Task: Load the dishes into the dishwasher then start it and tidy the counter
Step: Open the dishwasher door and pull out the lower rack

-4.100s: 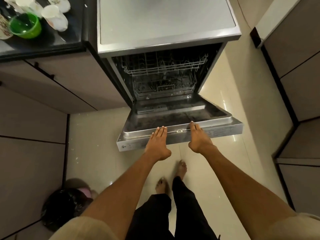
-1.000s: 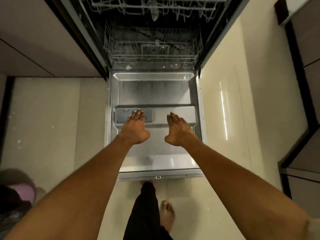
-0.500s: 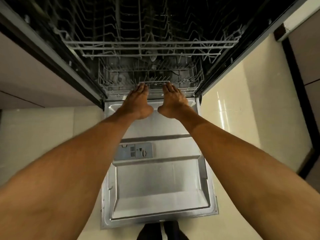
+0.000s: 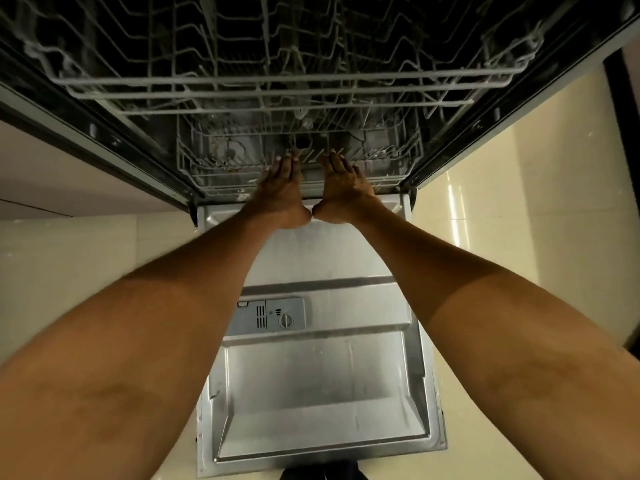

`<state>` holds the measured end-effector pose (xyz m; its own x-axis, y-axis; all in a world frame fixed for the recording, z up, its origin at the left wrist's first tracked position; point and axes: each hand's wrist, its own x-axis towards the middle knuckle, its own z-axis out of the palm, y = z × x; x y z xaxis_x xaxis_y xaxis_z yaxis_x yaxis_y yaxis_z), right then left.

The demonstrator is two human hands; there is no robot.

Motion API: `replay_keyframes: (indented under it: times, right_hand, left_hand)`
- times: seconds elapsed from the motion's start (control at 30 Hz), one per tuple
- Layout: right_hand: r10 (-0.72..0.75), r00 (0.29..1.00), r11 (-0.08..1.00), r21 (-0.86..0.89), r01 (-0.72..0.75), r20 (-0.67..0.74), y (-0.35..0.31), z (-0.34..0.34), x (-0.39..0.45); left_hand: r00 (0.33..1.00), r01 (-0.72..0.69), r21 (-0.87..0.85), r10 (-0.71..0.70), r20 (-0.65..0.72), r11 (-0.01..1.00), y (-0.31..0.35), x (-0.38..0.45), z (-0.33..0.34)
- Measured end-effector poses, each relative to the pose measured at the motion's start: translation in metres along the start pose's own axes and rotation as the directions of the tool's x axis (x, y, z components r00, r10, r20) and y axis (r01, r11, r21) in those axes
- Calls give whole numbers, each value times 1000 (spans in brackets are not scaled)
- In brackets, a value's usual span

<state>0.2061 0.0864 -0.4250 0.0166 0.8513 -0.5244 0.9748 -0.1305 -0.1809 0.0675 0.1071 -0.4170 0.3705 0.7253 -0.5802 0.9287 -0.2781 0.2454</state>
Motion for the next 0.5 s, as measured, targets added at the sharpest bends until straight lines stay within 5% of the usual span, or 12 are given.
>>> replay_keyframes:
  times: [0.5]
  right_hand:
    - [2, 991, 1000, 4, -3, 133, -6, 44, -78]
  left_hand:
    - [993, 55, -43, -50, 109, 998, 14, -75, 42]
